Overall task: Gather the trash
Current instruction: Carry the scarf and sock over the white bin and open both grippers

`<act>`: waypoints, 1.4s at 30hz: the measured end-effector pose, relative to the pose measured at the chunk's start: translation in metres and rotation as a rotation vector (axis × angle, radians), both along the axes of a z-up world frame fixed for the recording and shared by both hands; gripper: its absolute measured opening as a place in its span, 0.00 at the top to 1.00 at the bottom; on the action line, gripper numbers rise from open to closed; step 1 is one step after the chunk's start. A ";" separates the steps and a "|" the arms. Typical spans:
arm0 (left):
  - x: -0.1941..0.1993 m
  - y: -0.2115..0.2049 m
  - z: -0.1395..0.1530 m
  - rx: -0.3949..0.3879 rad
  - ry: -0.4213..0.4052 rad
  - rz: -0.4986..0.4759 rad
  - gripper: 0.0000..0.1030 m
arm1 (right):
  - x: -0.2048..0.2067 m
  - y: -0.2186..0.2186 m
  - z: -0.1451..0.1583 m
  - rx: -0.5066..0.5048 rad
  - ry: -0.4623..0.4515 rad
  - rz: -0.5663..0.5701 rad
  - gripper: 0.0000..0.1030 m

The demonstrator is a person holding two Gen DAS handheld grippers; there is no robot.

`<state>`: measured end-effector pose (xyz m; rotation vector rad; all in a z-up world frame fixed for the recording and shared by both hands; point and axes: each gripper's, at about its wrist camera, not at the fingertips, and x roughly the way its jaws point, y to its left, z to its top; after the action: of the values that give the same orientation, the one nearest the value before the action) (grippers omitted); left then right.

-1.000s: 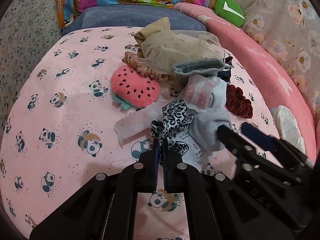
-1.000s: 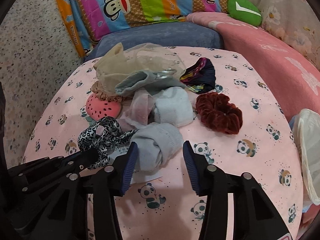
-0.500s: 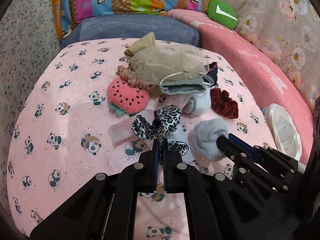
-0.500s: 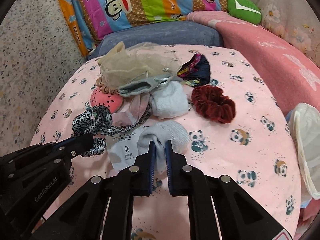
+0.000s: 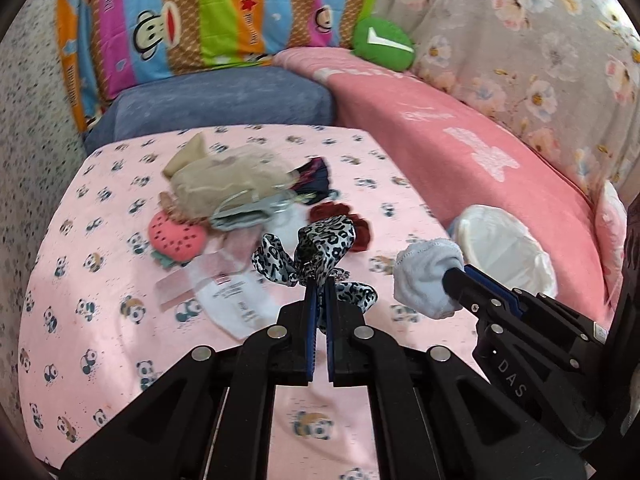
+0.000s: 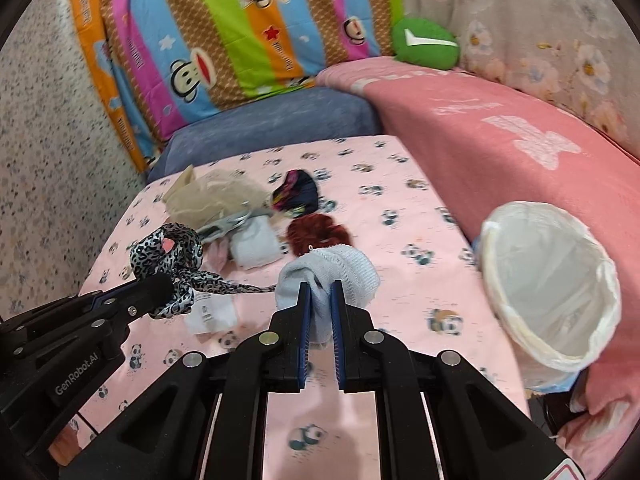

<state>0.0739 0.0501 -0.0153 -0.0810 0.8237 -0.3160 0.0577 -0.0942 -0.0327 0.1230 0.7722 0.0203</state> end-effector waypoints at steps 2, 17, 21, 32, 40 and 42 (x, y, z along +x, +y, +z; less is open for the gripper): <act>-0.005 -0.015 0.007 -0.006 -0.011 -0.034 0.97 | -0.009 -0.017 0.006 0.010 -0.013 -0.034 0.91; -0.017 -0.152 0.037 -0.027 -0.063 -0.294 0.97 | -0.057 -0.156 0.019 0.058 -0.072 -0.315 0.91; -0.012 -0.188 0.036 -0.048 -0.047 -0.356 0.97 | -0.062 -0.188 0.017 0.066 -0.077 -0.376 0.91; 0.019 -0.254 0.024 -0.064 -0.021 -0.455 0.93 | -0.047 -0.235 0.001 0.074 -0.057 -0.447 0.90; 0.043 -0.245 0.013 -0.048 -0.017 -0.350 0.49 | -0.027 -0.243 -0.006 0.085 -0.041 -0.453 0.74; 0.047 -0.237 0.009 -0.040 -0.009 -0.332 0.49 | -0.026 -0.241 -0.007 0.091 -0.040 -0.454 0.69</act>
<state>0.1204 -0.1872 -0.0063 0.0202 0.8214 -0.6453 0.0320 -0.3350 -0.0397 0.3806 0.6900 -0.3718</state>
